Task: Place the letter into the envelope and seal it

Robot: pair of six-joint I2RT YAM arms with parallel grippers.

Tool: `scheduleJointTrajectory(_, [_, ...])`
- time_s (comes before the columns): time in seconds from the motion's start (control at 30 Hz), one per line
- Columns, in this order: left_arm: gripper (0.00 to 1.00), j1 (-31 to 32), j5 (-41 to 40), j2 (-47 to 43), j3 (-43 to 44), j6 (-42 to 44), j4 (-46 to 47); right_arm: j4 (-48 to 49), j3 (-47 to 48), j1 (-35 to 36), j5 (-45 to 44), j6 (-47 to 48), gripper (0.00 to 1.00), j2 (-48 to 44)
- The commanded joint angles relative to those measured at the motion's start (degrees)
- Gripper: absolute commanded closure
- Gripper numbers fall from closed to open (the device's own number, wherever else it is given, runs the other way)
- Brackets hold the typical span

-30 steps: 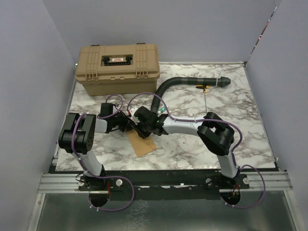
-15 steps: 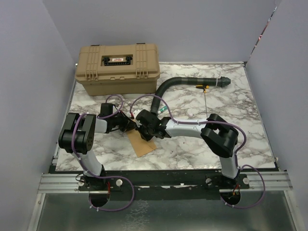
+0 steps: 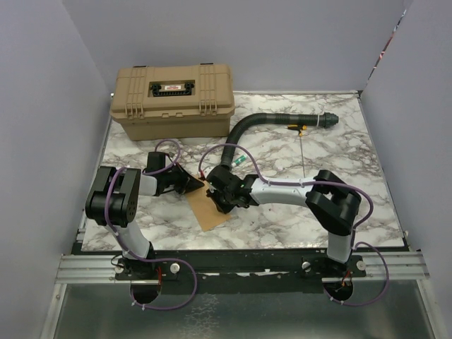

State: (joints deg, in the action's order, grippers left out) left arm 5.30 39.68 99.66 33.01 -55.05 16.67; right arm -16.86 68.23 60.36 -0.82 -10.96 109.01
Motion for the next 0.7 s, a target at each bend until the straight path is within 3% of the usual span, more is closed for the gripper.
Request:
scheduleJointTrajectory(0.0, [1.0, -0.81, -10.12, 1.84, -2.5, 5.7, -12.89, -19.67, -2.86, 0.73, -1.34, -1.46, 0.86, 2.16])
scheduleJointTrajectory(0.33, [1.0, -0.75, -6.5, -13.0, 4.82, 6.99, -9.75, -14.97, 11.64, -1.22, -5.46, -7.86, 0.86, 1.35])
scheduleJointTrajectory(0.67, [1.0, -0.82, -8.18, -5.36, 6.09, 5.42, -8.64, -15.66, 27.91, -2.33, -6.43, -13.25, 0.85, 12.77])
